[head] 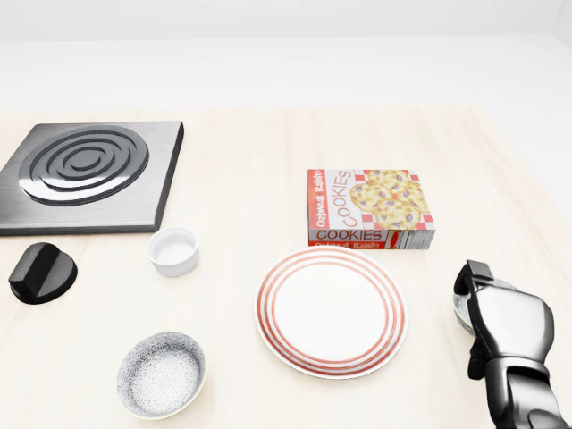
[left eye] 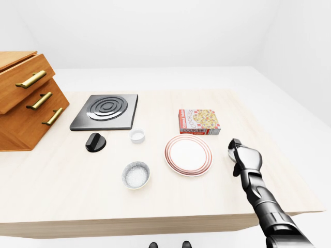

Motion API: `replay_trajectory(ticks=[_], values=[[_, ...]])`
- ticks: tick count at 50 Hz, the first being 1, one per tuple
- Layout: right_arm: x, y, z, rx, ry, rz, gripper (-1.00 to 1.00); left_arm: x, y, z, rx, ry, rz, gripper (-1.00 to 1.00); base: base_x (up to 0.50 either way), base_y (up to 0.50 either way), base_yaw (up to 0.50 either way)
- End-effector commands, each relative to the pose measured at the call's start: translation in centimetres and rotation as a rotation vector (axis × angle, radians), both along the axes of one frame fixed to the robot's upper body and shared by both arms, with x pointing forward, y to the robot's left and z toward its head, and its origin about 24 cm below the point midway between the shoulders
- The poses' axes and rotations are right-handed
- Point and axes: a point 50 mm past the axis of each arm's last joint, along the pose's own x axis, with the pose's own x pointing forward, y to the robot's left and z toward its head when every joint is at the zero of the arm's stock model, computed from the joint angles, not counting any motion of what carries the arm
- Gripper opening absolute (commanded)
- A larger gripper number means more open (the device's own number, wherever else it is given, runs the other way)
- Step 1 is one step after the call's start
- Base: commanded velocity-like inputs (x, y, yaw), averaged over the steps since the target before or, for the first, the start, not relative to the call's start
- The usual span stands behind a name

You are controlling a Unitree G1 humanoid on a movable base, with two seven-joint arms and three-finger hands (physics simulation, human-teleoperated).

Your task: Pick the akita bowl next to the plate and place it on the plate.

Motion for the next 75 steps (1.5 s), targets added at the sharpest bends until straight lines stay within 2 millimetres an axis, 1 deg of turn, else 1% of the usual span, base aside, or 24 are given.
replay_trajectory(ticks=[1,4,5,10,17,21,22,23,25,28,33,37,38,40,45,46,47,58,59,62,67,68,72,75], values=[[-1.0,-0.2,-2.8,0.024,0.155,-0.008,-1.00,0.0,0.0,-0.1,-0.003,0.001,0.000,1.00,0.00,0.00,0.00],[-1.0,-0.3,-2.9,0.023,0.156,-0.010,-1.00,0.0,0.0,0.1,0.000,-0.003,0.002,1.00,0.00,0.00,0.00],[-0.9,-0.3,-2.7,0.022,0.151,-0.011,-1.00,0.1,0.0,-0.3,-0.011,0.007,-0.001,1.00,0.00,0.00,0.00],[-0.8,-0.4,-2.4,0.014,0.138,-0.017,-1.00,0.0,0.0,-0.1,-0.005,0.000,0.000,1.00,0.00,0.00,0.00],[-0.5,-0.7,-1.3,-0.023,0.088,-0.029,-1.00,0.0,0.0,0.1,-0.002,-0.007,0.000,1.00,0.00,0.00,0.00],[-0.3,-0.8,0.0,-0.048,0.019,-0.036,-1.00,0.0,0.0,0.1,-0.002,-0.009,0.001,1.00,0.00,0.00,0.00],[-0.3,-0.8,0.6,-0.056,-0.012,-0.039,-1.00,-0.1,-0.1,0.6,0.014,-0.022,0.004,1.00,0.00,0.00,0.00],[-0.4,-0.8,1.0,-0.062,-0.033,-0.042,-1.00,-0.1,-0.1,0.7,0.015,-0.024,0.005,1.00,0.00,0.00,0.00],[-0.4,-0.8,1.8,-0.073,-0.079,-0.047,-1.00,0.0,0.0,0.2,0.002,-0.011,0.002,1.00,0.00,0.00,0.00],[-0.5,-0.8,3.2,-0.080,-0.124,-0.050,-1.00,0.0,0.0,0.1,-0.002,-0.008,0.001,1.00,0.00,0.00,0.00],[-0.7,-0.6,4.8,-0.085,-0.153,-0.047,-1.00,0.0,0.0,0.1,-0.003,-0.007,0.001,1.00,0.00,0.00,0.00],[-0.7,-0.6,5.5,-0.089,-0.166,-0.046,-1.00,0.1,0.0,-0.1,-0.010,-0.001,0.000,1.00,0.00,0.00,0.00],[-0.8,-0.6,5.9,-0.086,-0.173,-0.045,-1.00,0.0,0.0,0.0,-0.005,-0.005,0.001,1.00,0.00,0.00,0.00],[-0.8,-0.6,6.2,-0.087,-0.176,-0.046,-1.00,0.0,0.0,0.1,-0.002,-0.009,0.001,1.00,0.00,0.00,0.00],[-1.0,-0.3,7.8,-0.086,-0.199,-0.032,-1.00,-0.1,0.0,0.2,0.003,-0.012,0.002,1.00,0.00,0.00,0.00],[-1.1,-0.1,8.4,-0.086,-0.208,-0.025,-1.00,-0.2,-0.1,0.6,0.013,-0.021,0.004,1.00,0.00,0.00,0.00],[-1.1,0.0,8.7,-0.085,-0.212,-0.022,-1.00,-0.1,0.0,0.3,0.006,-0.015,0.003,1.00,0.00,0.00,0.00],[-1.3,0.9,10.3,-0.081,-0.233,-0.001,-1.00,-0.1,0.0,0.2,0.003,-0.013,0.003,1.00,0.00,0.00,0.00],[-1.2,0.9,10.5,-0.080,-0.235,0.001,-1.00,-0.2,-0.1,0.6,0.012,-0.022,0.005,1.00,0.00,0.00,0.00],[-1.2,0.9,10.6,-0.081,-0.235,0.001,-1.00,-0.1,0.0,0.1,0.000,-0.010,0.002,1.00,0.00,0.00,0.00],[-1.3,1.1,11.0,-0.082,-0.235,0.006,-1.00,-0.2,-0.1,0.5,0.012,-0.021,0.005,1.00,0.00,0.00,0.00],[-1.3,1.1,11.0,-0.081,-0.235,0.007,-1.00,-0.1,0.0,0.2,0.003,-0.013,0.004,1.00,0.00,0.00,0.00],[-1.5,1.4,11.4,-0.080,-0.232,0.015,-1.00,-0.1,0.0,0.4,0.008,-0.017,0.005,1.00,0.00,0.00,0.00],[-1.5,1.6,11.7,-0.087,-0.229,0.021,-1.00,-0.1,0.0,0.2,0.001,-0.011,0.004,1.00,0.00,0.00,0.00]])
